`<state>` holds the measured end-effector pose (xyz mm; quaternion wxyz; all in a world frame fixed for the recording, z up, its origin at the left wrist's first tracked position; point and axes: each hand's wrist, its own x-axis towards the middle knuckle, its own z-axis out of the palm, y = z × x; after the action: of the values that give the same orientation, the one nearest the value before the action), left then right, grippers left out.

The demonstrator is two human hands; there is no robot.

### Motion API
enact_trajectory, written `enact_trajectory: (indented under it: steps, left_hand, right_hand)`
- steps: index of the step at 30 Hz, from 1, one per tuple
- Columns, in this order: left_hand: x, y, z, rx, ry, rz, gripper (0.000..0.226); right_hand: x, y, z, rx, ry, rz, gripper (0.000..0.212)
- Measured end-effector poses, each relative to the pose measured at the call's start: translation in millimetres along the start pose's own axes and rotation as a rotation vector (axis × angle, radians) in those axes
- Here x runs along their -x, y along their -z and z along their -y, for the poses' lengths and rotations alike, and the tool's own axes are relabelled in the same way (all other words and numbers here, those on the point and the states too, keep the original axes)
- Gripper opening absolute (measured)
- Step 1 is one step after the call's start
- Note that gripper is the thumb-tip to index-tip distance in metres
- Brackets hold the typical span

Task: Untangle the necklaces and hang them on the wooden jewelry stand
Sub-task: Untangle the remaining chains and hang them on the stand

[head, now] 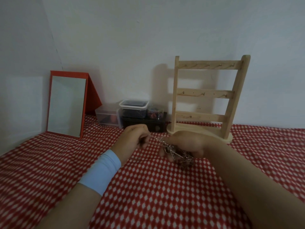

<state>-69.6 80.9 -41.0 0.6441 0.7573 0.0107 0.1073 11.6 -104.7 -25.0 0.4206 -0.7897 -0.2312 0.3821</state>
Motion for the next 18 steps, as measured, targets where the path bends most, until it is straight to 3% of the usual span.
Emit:
enact_trajectory:
  steps: [3, 6, 9, 15, 18]
  left_hand:
    - [1, 4, 0, -0.078, 0.005, -0.076, 0.033]
    - [1, 8, 5, -0.358, -0.069, -0.072, 0.041]
    - [-1, 9, 10, -0.548, -0.109, -0.070, 0.045]
    - [1, 17, 7, -0.606, -0.045, -0.016, 0.036]
    - [1, 24, 2, -0.620, -0.050, -0.017, 0.036]
  right_hand:
    - [2, 7, 0, -0.179, 0.006, -0.091, 0.043]
    - [-2, 9, -4, -0.208, 0.032, -0.237, 0.045]
    - [-1, 8, -5, -0.346, 0.039, -0.198, 0.036]
    - [-4, 12, -7, -0.665, 0.174, -0.181, 0.040]
    - [-2, 15, -8, -0.624, 0.192, -0.217, 0.036]
